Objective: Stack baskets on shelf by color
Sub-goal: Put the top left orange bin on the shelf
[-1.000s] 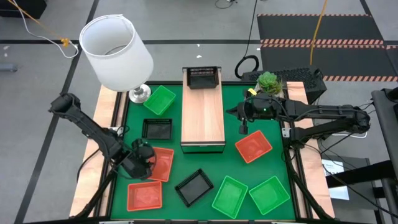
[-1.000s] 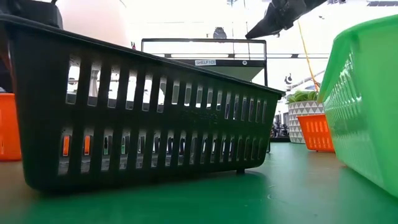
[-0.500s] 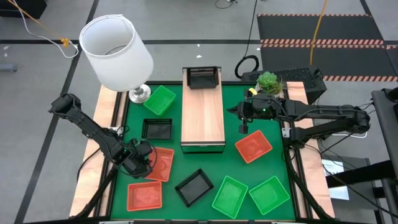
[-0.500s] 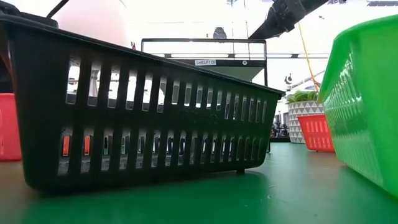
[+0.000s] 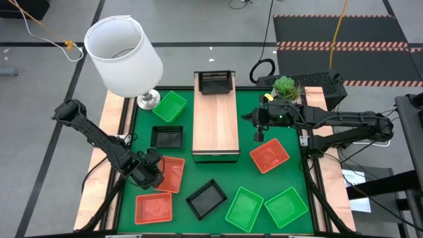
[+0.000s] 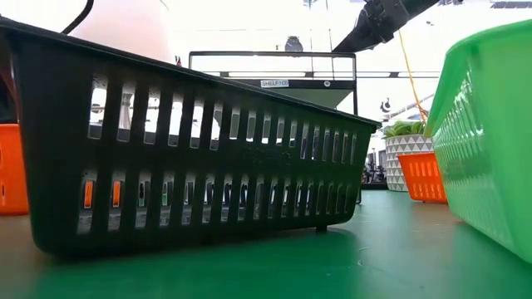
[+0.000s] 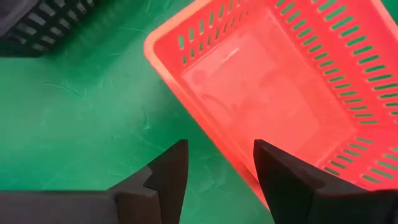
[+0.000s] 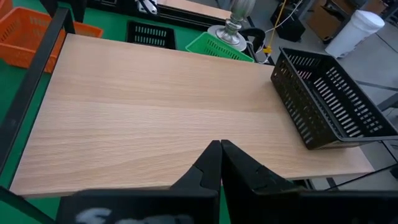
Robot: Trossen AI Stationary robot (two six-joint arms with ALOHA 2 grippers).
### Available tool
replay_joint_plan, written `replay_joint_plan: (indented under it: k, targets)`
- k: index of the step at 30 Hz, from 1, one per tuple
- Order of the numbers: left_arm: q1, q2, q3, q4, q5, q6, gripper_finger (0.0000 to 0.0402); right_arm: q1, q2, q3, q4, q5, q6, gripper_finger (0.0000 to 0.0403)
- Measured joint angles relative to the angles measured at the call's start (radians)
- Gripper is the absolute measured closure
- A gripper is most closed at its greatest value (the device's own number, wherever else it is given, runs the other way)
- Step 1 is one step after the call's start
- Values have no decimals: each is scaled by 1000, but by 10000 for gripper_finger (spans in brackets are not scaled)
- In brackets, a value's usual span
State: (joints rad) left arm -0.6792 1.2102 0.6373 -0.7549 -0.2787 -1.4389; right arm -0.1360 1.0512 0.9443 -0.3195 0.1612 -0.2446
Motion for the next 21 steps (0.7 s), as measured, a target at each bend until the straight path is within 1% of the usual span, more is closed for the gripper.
replay_joint_plan:
  k: [3, 8, 9, 14, 17, 21]
  targets:
    - [0, 0, 0, 2, 0, -1, 268, 0, 0, 0, 0, 0, -4, 403]
    - [0, 0, 0, 2, 0, 25, 377, 0, 0, 0, 0, 0, -4, 403]
    - [0, -2, 0, 1, 1, 29, 386, 0, 0, 0, 0, 0, -4, 403]
    - [5, -30, 8, -7, 1, 68, 380, 0, 0, 0, 0, 0, -4, 403]
    - [16, -61, 32, -30, -8, 103, 391, 0, 0, 0, 0, 0, -5, 403]
    - [42, -93, 89, -76, -20, 223, 389, 0, 0, 0, 0, 0, -7, 403]
